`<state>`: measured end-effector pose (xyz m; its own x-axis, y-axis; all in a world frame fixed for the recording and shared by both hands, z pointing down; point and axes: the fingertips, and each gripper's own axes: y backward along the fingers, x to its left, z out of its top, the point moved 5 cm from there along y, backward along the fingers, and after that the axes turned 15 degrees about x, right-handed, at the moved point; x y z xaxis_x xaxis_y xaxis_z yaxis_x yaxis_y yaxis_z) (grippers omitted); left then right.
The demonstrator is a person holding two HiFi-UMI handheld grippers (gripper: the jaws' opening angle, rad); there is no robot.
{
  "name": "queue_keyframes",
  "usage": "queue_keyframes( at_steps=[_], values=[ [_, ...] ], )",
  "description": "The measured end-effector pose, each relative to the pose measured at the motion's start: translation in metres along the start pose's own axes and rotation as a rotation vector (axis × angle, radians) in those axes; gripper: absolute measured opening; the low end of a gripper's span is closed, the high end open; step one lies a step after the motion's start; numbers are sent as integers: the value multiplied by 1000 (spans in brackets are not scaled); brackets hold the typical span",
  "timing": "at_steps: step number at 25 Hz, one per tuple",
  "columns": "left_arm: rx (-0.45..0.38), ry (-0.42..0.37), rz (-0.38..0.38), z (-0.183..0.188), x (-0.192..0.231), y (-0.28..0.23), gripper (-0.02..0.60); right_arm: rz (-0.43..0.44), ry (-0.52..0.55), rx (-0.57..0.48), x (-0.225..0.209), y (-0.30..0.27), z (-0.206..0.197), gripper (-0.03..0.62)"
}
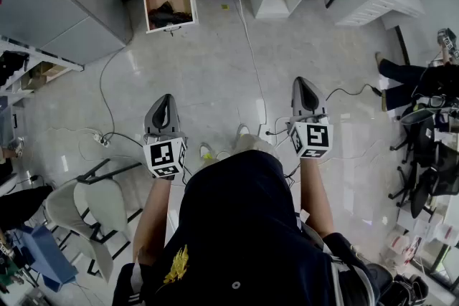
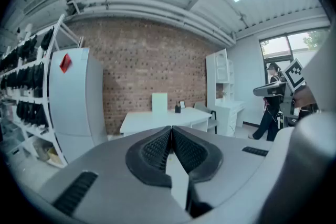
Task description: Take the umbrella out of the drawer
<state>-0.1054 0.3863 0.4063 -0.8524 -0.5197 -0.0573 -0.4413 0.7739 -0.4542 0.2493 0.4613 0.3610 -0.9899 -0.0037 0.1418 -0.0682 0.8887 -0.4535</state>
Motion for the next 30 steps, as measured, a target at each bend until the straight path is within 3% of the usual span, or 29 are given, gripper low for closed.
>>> queue_keyframes(
  at_steps=[3,8,15,20,24,25,27,30],
  values=[
    [-121,-26,-8,66,-39,-1,18,23,146,-197,-2,13,68,26],
    [-207,-49,3,121,-98,-19,18,108,149,-303,-25,13,102,26],
    [-220,-58,51,134,-112,-17,18,158,167,-290,-44,3,91,26],
    [-198,-48,51,127,-118,-18,18,223,83,-286,-51,13,91,26],
    [-186,-41,49,127,-118,-19,18,221,79,-282,-49,19,94,28],
    [-183,-40,49,128,-120,-20,18,231,79,-272,-49,17,92,47],
    [-181,-43,45,131,-125,-24,18,263,82,-247,-49,12,88,271],
    [-183,-44,40,132,-132,-26,18,281,110,-230,-50,10,83,279]
  ],
)
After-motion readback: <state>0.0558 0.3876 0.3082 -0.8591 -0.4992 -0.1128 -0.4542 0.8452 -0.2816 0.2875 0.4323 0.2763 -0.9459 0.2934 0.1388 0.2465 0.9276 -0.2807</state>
